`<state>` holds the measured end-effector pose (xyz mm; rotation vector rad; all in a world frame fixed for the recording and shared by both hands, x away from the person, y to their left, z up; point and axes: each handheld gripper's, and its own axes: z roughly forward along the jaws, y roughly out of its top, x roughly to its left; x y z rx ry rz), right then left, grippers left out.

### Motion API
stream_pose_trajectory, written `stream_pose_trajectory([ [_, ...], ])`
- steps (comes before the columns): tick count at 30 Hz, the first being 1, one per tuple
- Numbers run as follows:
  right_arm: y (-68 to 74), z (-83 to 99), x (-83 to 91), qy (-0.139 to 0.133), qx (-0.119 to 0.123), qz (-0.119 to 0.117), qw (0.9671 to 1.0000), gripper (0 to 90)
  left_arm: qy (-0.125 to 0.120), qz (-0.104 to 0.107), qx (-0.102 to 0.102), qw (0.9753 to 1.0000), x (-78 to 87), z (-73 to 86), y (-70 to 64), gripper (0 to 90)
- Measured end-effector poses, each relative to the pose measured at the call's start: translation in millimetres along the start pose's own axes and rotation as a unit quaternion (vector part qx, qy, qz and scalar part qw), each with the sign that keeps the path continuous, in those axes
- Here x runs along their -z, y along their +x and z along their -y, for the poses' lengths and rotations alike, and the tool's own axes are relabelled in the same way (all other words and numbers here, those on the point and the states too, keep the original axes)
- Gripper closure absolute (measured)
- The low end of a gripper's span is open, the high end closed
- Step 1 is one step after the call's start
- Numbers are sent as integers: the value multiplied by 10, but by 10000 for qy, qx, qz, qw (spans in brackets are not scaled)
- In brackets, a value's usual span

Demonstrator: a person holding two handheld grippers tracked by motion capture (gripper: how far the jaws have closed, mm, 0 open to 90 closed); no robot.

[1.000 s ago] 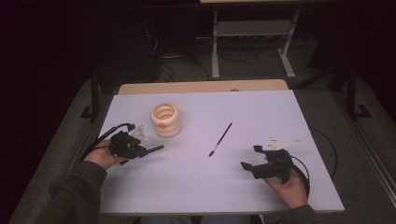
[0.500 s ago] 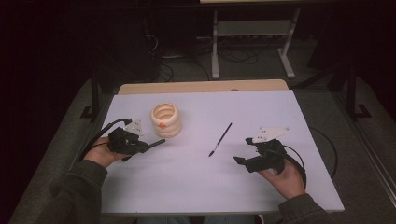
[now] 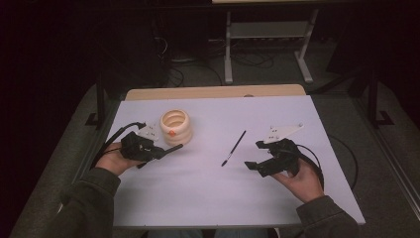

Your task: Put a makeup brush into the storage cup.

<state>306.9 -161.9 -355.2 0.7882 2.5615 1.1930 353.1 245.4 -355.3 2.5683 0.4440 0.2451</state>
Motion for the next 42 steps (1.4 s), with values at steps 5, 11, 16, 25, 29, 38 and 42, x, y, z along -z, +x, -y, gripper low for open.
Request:
stream_pose_trajectory([
  [5, 2, -49, -26, 36, 43, -43, 10000, 201, -71, 43, -51, 10000, 0, -52, -40, 799],
  [11, 24, -106, -37, 54, 112, -92, 9999, 199, -96, 60, -161, 9998, 21, -107, -64, 799],
  [16, 3, -144, -55, 81, 126, -104, 9998, 193, -141, 86, -178, 9997, 23, -143, -75, 799],
  [25, 14, -182, -77, 61, 158, -156, 9997, 188, -165, 126, -256, 9995, 4, -220, -110, 799],
  [29, -7, -189, -73, 58, 153, -183, 9997, 188, -205, 167, -312, 9992, 1, -271, -131, 799],
  [38, 28, -266, -115, 106, 324, -244, 9991, 191, -244, 263, -455, 9983, -33, -393, -196, 799],
  [42, 46, -296, -128, 120, 347, -280, 9989, 193, -259, 310, -563, 9976, -73, -443, -270, 799],
])
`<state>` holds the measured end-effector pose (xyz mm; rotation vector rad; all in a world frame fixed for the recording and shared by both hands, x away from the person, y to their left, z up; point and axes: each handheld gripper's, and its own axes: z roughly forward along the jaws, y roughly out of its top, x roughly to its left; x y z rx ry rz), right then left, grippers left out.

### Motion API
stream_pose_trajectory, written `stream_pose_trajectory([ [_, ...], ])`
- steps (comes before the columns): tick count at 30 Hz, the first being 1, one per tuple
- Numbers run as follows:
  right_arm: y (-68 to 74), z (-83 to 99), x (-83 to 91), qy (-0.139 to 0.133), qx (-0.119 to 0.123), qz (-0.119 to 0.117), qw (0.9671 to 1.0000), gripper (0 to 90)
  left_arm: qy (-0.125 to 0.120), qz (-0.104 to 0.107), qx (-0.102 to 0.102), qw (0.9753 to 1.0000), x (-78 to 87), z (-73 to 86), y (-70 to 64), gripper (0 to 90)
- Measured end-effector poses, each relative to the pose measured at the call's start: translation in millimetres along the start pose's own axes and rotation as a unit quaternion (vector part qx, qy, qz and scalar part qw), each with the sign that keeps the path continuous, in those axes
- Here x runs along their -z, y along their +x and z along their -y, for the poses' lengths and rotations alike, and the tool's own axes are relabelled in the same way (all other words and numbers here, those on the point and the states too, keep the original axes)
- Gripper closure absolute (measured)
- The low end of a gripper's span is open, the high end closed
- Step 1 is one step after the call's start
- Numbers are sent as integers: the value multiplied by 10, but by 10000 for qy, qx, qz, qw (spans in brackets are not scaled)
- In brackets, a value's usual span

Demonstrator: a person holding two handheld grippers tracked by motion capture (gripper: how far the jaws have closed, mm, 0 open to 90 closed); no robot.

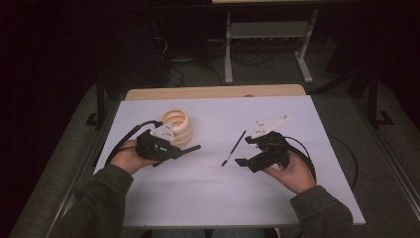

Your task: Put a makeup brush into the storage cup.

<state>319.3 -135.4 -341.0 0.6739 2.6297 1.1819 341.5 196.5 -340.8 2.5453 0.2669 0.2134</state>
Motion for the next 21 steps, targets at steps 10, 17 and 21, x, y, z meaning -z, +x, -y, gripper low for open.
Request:
stream_pose_trajectory([
  [10, 36, -34, -53, 63, 134, -84, 9999, 199, -42, 145, -223, 9996, -91, -121, -121, 799],
  [17, 71, -60, -120, 165, 230, -211, 9994, 210, -2, 208, -332, 9992, -140, -165, -175, 799],
  [21, 115, -104, -179, 237, 340, -329, 9986, 221, -84, 247, -323, 9991, -153, -184, -200, 799],
])
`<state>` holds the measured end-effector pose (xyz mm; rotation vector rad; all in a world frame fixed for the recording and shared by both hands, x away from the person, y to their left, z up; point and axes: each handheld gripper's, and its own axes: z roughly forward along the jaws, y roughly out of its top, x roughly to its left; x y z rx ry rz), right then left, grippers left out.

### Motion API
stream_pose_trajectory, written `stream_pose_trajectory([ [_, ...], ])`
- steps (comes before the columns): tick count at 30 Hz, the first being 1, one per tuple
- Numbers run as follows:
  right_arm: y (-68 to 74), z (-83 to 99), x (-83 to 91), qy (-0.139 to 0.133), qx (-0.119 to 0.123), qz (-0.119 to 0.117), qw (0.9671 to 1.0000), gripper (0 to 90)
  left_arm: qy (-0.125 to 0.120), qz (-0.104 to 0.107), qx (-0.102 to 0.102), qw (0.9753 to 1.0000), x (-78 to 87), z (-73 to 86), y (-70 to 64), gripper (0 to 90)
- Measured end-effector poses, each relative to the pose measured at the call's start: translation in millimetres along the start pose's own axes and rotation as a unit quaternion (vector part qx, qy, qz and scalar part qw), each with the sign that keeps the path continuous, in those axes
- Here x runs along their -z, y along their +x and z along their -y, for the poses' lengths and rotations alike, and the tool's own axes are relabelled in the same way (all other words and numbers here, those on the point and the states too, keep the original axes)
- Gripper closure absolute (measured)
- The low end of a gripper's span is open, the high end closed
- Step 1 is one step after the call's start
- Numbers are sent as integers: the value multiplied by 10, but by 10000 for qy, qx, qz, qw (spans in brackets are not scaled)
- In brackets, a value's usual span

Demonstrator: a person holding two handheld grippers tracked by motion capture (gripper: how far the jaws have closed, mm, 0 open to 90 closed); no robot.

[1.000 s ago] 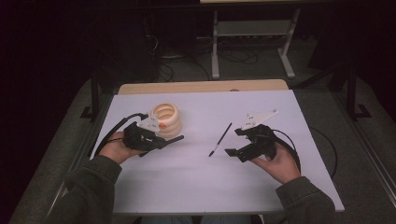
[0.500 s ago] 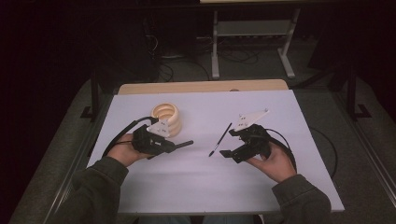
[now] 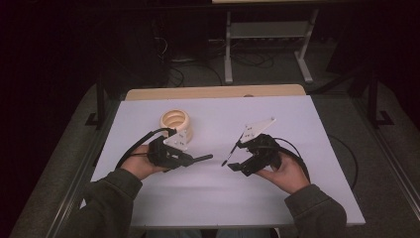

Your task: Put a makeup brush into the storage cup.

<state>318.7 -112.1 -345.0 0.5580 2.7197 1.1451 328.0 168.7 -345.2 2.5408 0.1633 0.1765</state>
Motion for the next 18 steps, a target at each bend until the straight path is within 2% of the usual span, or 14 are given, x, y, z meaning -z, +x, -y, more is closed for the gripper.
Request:
stream_pose_trajectory([
  [9, 84, -152, -185, 154, 406, -311, 9986, 297, 6, 76, -195, 9998, -65, -52, -82, 799],
  [10, 97, -169, -204, 174, 438, -365, 9982, 307, 52, 92, -264, 9996, -59, -56, -84, 799],
  [12, 110, -192, -244, 206, 589, -414, 9972, 330, -26, 134, -210, 9997, -70, -61, -106, 799],
  [13, 131, -204, -257, 205, 567, -475, 9970, 349, -26, 165, -236, 9996, -76, -66, -113, 799],
  [15, 150, -219, -281, 222, 673, -515, 9962, 375, -17, 208, -272, 9994, -95, -76, -136, 799],
  [18, 168, -232, -323, 275, 764, -617, 9948, 433, -8, 269, -444, 9987, -110, -99, -173, 799],
])
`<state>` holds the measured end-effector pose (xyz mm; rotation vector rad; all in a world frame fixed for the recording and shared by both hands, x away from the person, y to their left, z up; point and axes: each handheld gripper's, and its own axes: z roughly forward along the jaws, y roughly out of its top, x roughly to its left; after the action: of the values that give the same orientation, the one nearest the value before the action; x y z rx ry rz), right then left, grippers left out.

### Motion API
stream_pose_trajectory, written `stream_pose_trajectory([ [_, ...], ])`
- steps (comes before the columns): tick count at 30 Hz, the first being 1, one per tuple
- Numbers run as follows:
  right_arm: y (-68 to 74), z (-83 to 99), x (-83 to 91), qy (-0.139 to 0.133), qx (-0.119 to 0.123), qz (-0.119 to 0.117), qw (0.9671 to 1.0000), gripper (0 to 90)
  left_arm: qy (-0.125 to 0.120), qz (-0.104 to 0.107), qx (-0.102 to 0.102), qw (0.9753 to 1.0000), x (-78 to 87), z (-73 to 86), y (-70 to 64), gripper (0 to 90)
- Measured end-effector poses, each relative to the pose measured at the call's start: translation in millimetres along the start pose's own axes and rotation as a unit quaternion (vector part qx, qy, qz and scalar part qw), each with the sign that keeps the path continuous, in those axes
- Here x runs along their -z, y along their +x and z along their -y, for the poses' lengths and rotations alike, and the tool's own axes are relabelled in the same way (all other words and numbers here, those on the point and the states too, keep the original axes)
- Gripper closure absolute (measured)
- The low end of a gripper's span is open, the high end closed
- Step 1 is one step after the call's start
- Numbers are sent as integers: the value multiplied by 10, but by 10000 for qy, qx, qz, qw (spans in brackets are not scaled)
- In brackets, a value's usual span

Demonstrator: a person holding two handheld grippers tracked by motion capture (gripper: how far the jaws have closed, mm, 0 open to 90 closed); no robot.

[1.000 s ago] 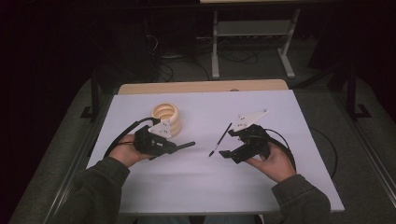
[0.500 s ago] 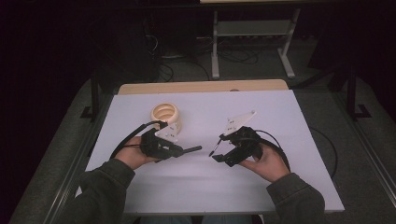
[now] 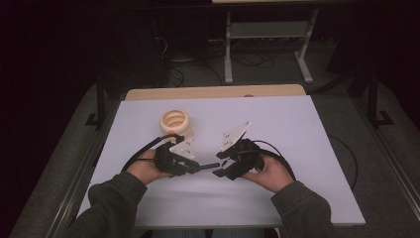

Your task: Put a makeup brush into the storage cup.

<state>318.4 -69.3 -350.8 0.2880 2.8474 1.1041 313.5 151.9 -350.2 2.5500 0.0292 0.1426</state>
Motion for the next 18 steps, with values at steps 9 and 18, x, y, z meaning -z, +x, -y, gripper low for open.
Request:
stream_pose_trajectory([
  [9, 48, -13, -84, 194, 211, -315, 9991, 667, 28, 72, -246, 9997, -13, -62, -49, 799],
  [18, 39, 15, -130, 378, 170, -647, 9970, 779, 87, 154, -413, 9990, -75, -68, -116, 798],
])
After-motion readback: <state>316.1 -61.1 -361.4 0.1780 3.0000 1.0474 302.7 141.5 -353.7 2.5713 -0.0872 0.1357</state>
